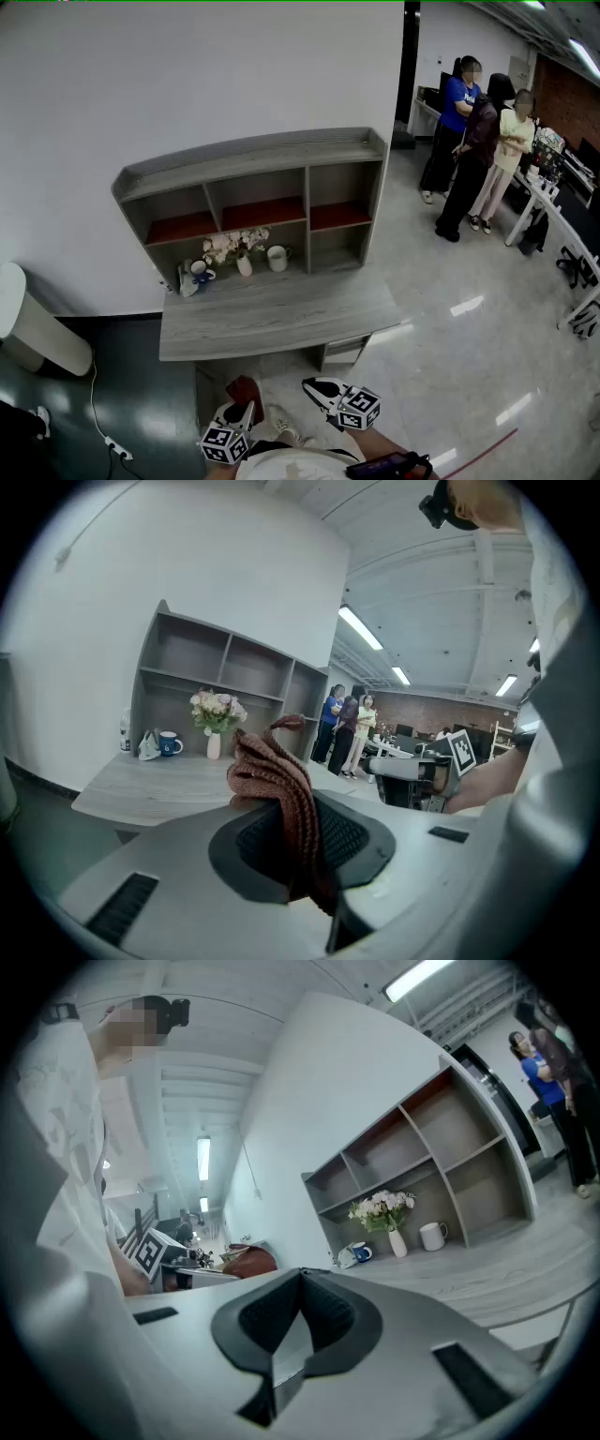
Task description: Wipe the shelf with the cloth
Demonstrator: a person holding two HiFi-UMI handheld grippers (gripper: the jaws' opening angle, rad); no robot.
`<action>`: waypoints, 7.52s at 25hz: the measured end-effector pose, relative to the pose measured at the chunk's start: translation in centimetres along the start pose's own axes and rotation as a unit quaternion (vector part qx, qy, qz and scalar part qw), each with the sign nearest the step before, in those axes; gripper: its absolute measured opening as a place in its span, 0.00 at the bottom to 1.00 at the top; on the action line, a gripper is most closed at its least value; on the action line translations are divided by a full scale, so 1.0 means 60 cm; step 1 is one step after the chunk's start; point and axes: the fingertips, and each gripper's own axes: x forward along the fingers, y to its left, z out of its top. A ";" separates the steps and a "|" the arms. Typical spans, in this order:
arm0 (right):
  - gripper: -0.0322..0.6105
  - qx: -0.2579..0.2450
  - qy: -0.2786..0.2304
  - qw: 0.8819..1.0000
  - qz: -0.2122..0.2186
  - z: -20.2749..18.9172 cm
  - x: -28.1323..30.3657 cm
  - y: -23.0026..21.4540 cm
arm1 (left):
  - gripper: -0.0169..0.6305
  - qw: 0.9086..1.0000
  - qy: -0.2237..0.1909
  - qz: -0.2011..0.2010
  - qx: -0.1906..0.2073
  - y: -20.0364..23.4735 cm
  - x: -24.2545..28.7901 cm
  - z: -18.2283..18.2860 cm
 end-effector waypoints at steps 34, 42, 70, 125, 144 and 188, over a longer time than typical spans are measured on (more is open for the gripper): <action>0.06 0.004 0.019 0.999 0.035 0.003 0.114 0.011 | 0.13 0.998 -0.006 0.055 -0.026 0.100 -0.031 0.000; 0.06 0.007 0.023 1.000 0.012 0.023 0.130 -0.048 | 0.13 0.999 -0.007 0.034 -0.032 0.127 0.049 0.031; 0.06 -0.003 0.012 0.999 -0.033 0.133 0.315 -0.241 | 0.13 0.999 -0.021 0.001 -0.039 0.322 0.255 0.180; 0.06 0.003 0.010 1.000 -0.016 0.196 0.496 -0.357 | 0.14 0.959 -0.037 0.255 0.116 0.794 0.340 0.607; 0.06 0.023 0.008 0.999 -0.029 0.204 0.514 -0.413 | 0.13 0.939 0.095 0.320 0.079 0.911 0.436 0.605; 0.06 0.027 -0.003 0.998 -0.062 0.186 0.478 -0.439 | 0.12 0.975 0.169 0.023 0.144 0.588 0.610 0.586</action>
